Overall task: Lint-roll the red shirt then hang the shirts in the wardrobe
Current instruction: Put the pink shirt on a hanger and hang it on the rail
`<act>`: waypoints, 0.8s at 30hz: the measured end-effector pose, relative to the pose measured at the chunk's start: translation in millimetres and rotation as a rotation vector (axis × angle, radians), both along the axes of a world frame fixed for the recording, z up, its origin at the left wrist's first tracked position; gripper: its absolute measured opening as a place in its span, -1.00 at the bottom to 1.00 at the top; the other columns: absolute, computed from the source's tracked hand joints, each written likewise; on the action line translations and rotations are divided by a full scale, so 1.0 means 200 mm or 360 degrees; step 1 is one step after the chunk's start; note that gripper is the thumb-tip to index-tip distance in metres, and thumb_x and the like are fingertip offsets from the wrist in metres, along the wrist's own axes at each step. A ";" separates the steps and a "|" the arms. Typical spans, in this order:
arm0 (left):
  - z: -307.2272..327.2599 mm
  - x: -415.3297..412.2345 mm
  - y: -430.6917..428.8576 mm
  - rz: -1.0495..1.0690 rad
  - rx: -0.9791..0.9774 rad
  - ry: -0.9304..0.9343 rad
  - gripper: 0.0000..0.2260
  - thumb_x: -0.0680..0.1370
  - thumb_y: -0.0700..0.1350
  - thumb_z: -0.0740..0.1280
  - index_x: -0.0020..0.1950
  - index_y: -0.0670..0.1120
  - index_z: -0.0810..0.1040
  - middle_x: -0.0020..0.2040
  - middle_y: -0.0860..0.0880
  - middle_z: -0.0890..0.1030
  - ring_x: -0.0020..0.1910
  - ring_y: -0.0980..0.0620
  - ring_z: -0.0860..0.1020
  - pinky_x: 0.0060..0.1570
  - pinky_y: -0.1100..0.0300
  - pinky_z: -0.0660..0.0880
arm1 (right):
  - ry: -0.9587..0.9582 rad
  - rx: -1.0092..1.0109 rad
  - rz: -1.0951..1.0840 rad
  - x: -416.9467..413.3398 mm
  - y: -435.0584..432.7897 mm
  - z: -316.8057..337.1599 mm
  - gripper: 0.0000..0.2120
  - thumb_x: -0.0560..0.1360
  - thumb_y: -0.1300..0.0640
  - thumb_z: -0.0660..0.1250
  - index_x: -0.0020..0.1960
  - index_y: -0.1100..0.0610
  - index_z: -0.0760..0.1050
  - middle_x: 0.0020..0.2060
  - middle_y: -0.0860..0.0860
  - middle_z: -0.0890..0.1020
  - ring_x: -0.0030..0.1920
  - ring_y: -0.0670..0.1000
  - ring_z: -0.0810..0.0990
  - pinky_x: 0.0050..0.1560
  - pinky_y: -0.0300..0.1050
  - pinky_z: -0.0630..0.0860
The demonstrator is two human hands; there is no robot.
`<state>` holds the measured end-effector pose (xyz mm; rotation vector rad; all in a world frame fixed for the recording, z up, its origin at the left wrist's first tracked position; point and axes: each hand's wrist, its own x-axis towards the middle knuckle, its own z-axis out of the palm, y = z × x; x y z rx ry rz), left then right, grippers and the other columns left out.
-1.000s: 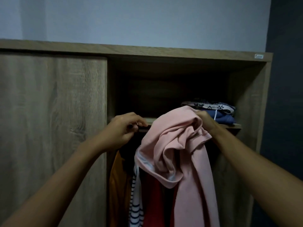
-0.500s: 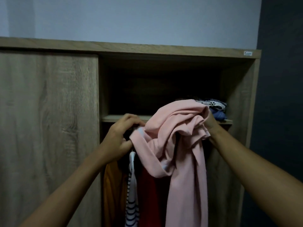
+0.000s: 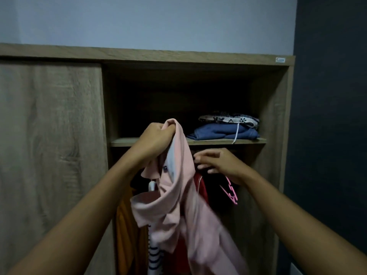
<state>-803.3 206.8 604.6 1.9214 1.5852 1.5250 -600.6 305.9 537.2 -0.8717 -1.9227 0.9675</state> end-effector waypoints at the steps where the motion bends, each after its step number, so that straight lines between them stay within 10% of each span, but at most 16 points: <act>1: 0.00 0.01 0.02 0.0019 -0.0110 -0.0017 -0.61 0.62 0.08 0.19 -0.20 -0.18 0.55 -0.33 -0.10 0.43 -0.35 -0.03 0.39 -0.29 0.11 0.29 | 0.0119 0.0028 -0.0055 0.01 -0.02 -0.01 -0.83 0.53 0.00 0.41 0.06 0.03 0.67 -0.04 0.01 0.74 -0.01 0.03 0.71 -0.09 -0.14 0.47; 7: -0.09 0.11 0.15 0.0147 -0.0256 0.0018 -0.66 0.59 0.04 0.21 -0.25 -0.16 0.54 -0.34 -0.10 0.50 -0.36 -0.04 0.46 -0.35 0.16 0.32 | 0.0427 0.0255 -0.0133 -0.02 -0.22 -0.06 -0.76 0.55 -0.08 0.36 -0.09 0.11 0.59 -0.30 0.03 0.60 -0.33 -0.02 0.55 -0.39 -0.26 0.40; 12: -0.13 0.13 0.19 0.0240 -0.0304 0.0134 -0.67 0.56 0.07 0.23 -0.25 -0.14 0.53 -0.25 -0.13 0.59 -0.23 -0.14 0.59 -0.34 0.15 0.36 | 0.0004 0.0415 -0.0277 -0.08 -0.35 -0.16 -0.56 0.34 -0.33 0.42 0.01 -0.03 0.51 -0.18 -0.05 0.66 -0.22 -0.13 0.60 -0.28 -0.15 0.55; 16: -0.13 0.11 0.18 0.0277 -0.0234 0.0202 -0.68 0.56 0.02 0.24 -0.31 -0.14 0.51 -0.36 -0.09 0.53 -0.35 -0.08 0.49 -0.39 0.15 0.31 | -0.0408 0.0623 -0.0438 -0.09 -0.30 -0.26 -0.65 0.46 -0.13 0.35 0.14 0.04 0.61 -0.02 -0.02 0.72 0.02 -0.01 0.67 0.02 -0.03 0.60; 24: -0.24 -0.08 0.15 0.0465 -0.0217 0.0600 -0.87 0.55 -0.01 0.26 0.00 -0.04 0.49 0.01 -0.13 0.57 -0.05 -0.15 0.54 -0.14 0.09 0.40 | -0.0510 0.0711 -0.0667 0.08 -0.13 -0.08 -0.87 0.47 0.09 0.35 -0.14 -0.04 0.67 -0.34 0.00 0.64 -0.26 -0.03 0.59 -0.20 -0.09 0.49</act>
